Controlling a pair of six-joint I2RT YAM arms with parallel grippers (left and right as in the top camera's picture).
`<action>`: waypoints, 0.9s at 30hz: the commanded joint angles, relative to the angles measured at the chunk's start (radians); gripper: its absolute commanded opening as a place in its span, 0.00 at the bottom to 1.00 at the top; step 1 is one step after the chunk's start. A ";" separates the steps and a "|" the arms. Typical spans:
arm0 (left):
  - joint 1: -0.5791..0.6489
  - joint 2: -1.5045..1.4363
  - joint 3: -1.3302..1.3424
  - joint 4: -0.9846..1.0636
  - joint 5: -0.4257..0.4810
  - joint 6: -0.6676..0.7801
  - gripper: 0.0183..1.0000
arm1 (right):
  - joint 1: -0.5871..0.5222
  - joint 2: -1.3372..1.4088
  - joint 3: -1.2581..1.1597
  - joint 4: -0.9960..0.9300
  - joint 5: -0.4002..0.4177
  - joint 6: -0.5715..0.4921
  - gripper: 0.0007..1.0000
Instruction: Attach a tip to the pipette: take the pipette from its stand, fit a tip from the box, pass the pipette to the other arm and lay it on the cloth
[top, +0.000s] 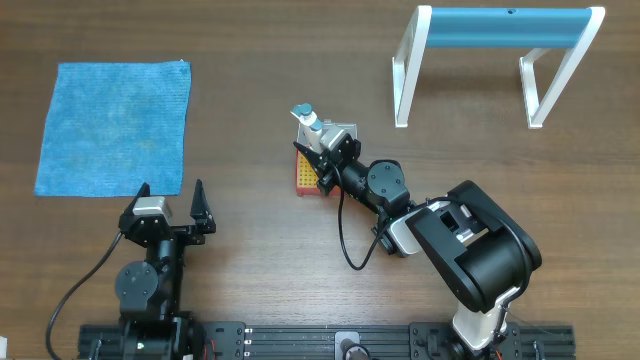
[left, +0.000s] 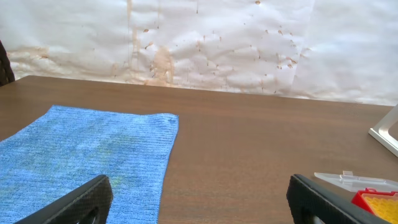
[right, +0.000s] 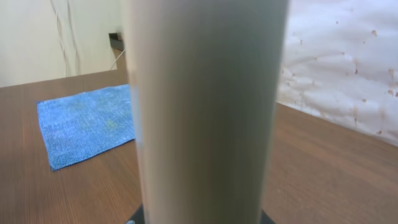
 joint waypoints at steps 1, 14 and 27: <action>-0.003 -0.005 -0.002 -0.004 -0.012 -0.007 0.90 | -0.007 0.014 -0.062 -0.045 -0.006 -0.019 0.08; -0.003 -0.005 -0.002 -0.004 -0.012 -0.007 0.90 | -0.030 -0.077 0.023 0.057 -0.060 -0.021 0.08; -0.003 -0.005 -0.002 -0.004 -0.012 -0.007 0.91 | -0.025 -0.698 0.428 -1.413 -0.196 -0.022 0.08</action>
